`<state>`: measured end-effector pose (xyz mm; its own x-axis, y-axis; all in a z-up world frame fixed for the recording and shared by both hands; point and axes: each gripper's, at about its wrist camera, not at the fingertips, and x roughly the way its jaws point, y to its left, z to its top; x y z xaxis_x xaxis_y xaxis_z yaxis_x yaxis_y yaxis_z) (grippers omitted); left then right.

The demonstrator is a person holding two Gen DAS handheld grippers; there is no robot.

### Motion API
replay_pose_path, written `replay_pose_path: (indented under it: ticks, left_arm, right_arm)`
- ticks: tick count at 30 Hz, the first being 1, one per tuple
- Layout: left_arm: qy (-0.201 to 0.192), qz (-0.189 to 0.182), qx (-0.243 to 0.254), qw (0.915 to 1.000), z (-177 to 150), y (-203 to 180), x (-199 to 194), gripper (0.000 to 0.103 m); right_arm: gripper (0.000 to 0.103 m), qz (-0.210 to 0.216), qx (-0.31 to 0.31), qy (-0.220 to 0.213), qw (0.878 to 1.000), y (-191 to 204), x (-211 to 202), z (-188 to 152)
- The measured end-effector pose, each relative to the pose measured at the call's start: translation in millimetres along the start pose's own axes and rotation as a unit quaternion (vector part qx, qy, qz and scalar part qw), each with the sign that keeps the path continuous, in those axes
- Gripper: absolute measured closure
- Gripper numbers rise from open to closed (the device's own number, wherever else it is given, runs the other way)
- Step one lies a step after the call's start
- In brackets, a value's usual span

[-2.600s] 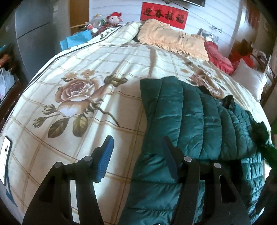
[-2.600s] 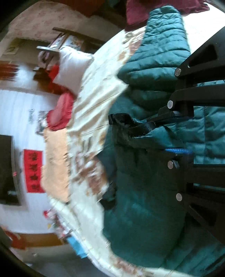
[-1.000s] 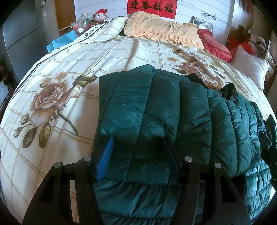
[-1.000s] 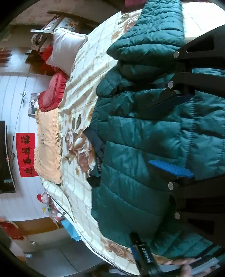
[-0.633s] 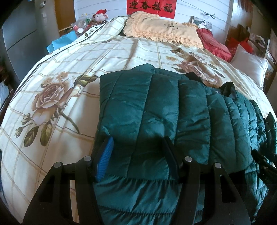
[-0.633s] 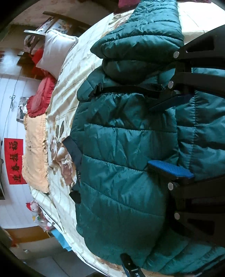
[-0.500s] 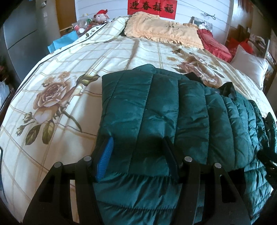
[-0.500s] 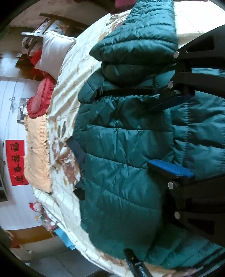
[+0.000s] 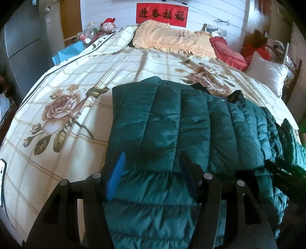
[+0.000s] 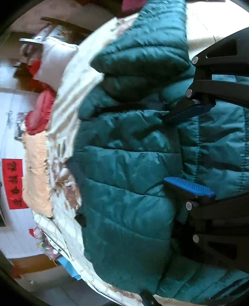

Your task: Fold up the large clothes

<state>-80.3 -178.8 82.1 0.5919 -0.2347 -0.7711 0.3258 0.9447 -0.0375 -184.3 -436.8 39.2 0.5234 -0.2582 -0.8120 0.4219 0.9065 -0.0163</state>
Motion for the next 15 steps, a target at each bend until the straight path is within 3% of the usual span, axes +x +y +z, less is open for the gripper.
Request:
replay_pose_path:
  ticks: [8, 12, 15]
  left_arm:
    - [-0.02, -0.018, 0.008, 0.9996, -5.9, -13.5, -21.9, 0.045]
    - [-0.025, -0.026, 0.013, 0.9993, -9.7, -25.0, -28.4, 0.045]
    - [-0.025, -0.034, 0.016, 0.999, -13.1, -34.5, -32.0, 0.045]
  right_arm:
    - [0.046, 0.021, 0.005, -0.031, 0.999, -7.7, -43.7, -14.7]
    - [0.033, 0.033, 0.015, -0.054, 0.998, -13.4, -69.4, -24.8]
    - [0.033, 0.04, 0.013, -0.065, 0.997, -15.1, -84.8, -31.3]
